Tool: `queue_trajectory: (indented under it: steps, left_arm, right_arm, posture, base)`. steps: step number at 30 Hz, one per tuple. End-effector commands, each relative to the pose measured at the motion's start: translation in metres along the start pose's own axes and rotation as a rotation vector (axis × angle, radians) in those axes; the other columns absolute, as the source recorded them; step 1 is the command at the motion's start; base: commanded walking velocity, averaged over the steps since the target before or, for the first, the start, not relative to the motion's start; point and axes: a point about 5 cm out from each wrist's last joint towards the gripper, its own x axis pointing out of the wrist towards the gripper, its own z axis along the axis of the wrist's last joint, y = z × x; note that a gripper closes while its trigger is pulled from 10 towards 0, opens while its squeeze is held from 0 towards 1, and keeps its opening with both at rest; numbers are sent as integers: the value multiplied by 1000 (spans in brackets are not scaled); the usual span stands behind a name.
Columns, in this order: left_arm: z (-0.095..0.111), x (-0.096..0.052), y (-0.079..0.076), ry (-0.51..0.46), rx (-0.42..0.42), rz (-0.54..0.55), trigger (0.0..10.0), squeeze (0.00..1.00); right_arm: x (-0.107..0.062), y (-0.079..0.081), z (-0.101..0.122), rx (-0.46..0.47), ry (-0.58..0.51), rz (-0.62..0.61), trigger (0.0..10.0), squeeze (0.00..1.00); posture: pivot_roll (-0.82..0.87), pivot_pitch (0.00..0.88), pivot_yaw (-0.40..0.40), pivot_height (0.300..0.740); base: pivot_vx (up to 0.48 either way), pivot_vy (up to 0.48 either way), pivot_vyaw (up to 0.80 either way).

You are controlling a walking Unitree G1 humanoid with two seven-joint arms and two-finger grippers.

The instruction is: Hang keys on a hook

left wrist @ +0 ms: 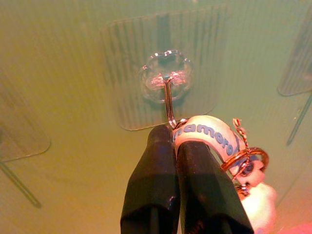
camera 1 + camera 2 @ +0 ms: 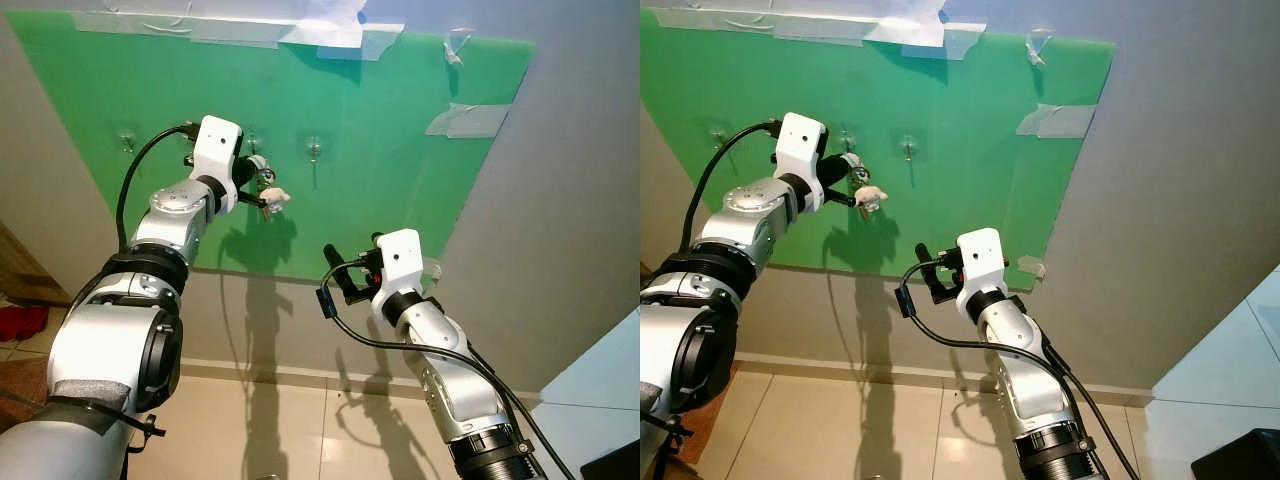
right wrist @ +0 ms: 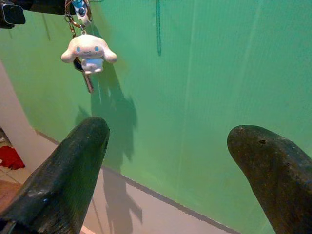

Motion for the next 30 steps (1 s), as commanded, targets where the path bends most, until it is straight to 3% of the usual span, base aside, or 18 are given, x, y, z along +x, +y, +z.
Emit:
queue_trajectory:
  steps: [1, 7, 13, 19, 30]
  left_arm:
    - [42, 0, 9, -165, 6, 45, 0, 0]
    - [42, 1, 7, -154, 11, 35, 0, 0]
    - [20, 3, -5, -94, -3, -2, 0, 0]
    - [14, 3, -9, -80, -8, -11, 0, 0]
    - [38, 4, -5, -150, 20, -5, 0, 0]
  right_arm:
    - [0, 1, 4, 1, -11, 2, 10000, 0]
    - [0, 2, 2, 2, -5, 3, 10000, 0]
    - [0, 3, 1, 3, -1, 10, 10000, 0]
    - [1, 3, 1, 0, 1, 18, 10000, 0]
    - [2, 4, 1, -7, 4, 26, 10000, 0]
  posture:
    - [-49, 0, 84, 740]
    - [-48, 0, 87, 740]
    - [-42, 0, 85, 740]
    - [-37, 0, 79, 740]
    - [-40, 0, 77, 740]
  base:
    - [0, 0, 0]
    - [0, 0, 0]
    - [0, 0, 0]
    - [0, 0, 0]
    - [0, 0, 0]
